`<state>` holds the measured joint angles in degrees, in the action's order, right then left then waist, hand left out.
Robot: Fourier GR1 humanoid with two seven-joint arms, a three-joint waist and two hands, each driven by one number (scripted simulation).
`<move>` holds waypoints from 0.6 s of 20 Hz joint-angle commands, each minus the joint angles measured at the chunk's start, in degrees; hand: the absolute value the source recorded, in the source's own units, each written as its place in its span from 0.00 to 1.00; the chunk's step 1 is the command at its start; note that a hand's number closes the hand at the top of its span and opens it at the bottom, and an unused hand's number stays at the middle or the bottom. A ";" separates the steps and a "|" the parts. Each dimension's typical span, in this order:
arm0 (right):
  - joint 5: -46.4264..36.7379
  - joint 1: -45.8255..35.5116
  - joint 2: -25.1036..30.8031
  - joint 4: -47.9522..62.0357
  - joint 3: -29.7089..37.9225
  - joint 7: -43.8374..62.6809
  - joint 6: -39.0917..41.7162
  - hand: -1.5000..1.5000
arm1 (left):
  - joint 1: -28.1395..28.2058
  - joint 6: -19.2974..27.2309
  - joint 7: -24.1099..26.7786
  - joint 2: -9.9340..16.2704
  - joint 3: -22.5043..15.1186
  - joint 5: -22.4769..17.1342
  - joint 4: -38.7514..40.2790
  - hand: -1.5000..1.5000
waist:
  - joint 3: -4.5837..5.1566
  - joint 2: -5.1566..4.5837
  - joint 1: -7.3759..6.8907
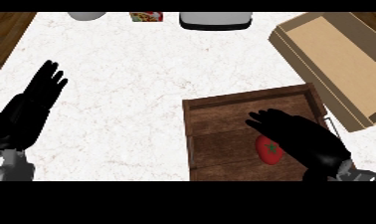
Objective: Pick the tomato from the tray and place it in the cardboard box
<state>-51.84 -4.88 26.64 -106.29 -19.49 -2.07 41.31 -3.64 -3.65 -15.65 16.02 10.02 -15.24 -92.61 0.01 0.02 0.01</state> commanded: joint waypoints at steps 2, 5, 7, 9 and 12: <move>-2.14 -1.60 -1.50 3.46 1.53 -2.06 1.15 0.00 | 1.32 1.19 0.37 -2.65 -1.36 2.85 -2.49 0.50 | -0.01 0.00 -0.12; -5.14 -2.29 -3.84 3.57 -1.51 0.75 2.02 0.00 | -1.41 1.96 0.18 -4.05 -2.47 3.92 1.29 0.50 | 0.00 -0.03 0.05; -5.73 -1.43 -1.92 4.24 -0.13 -2.28 1.66 0.00 | -0.61 -0.83 -1.57 -0.40 2.25 0.68 0.07 0.50 | 0.00 0.00 -0.01; -8.11 -0.19 -4.35 3.81 -1.92 -0.60 1.09 0.00 | 1.17 -1.79 0.52 -2.44 0.53 1.68 -0.02 0.50 | 0.00 0.01 -0.01; -10.15 -0.02 -3.90 10.13 -1.74 -5.28 -4.42 0.00 | 2.62 0.11 1.09 -4.56 -0.68 3.85 -1.80 0.50 | -0.01 0.00 -0.07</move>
<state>-59.52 -6.01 23.48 -98.50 -20.60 -5.54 39.33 -1.90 -4.33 -15.76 13.38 10.26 -13.35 -94.58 0.00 0.01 -0.11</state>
